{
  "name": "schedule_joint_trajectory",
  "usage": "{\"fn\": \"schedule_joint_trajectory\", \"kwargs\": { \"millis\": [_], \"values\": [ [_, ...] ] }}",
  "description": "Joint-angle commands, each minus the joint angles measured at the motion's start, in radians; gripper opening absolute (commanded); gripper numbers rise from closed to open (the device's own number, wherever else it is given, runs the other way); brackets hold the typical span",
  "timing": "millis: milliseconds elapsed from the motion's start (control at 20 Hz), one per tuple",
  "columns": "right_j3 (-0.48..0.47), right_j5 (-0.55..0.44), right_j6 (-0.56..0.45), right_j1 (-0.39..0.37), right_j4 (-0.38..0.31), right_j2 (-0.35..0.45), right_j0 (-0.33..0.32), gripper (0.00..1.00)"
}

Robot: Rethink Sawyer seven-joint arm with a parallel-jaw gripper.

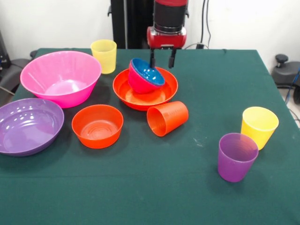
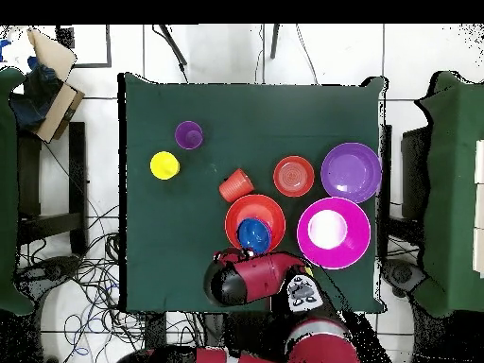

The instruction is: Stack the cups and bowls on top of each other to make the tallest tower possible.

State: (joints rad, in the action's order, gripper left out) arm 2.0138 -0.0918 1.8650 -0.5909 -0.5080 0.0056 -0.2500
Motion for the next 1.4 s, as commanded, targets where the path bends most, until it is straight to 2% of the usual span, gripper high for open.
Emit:
{"fn": "schedule_joint_trajectory", "kwargs": {
  "millis": [50,350,550,650,800,1000,1400],
  "values": [
    [0.022,-0.190,0.009,-0.132,0.050,0.128,-0.019,1.00],
    [0.058,-0.292,-0.018,-0.248,0.087,0.177,-0.045,1.00],
    [0.093,-0.399,-0.068,-0.385,0.133,0.205,-0.064,1.00],
    [0.096,-0.446,-0.092,-0.429,0.154,0.221,-0.074,1.00],
    [0.074,-0.478,-0.106,-0.440,0.161,0.238,-0.086,1.00],
    [-0.005,-0.532,-0.126,-0.430,0.151,0.252,-0.091,1.00],
    [-0.164,-0.616,-0.200,-0.366,0.126,0.326,-0.154,1.00]
  ]
}}
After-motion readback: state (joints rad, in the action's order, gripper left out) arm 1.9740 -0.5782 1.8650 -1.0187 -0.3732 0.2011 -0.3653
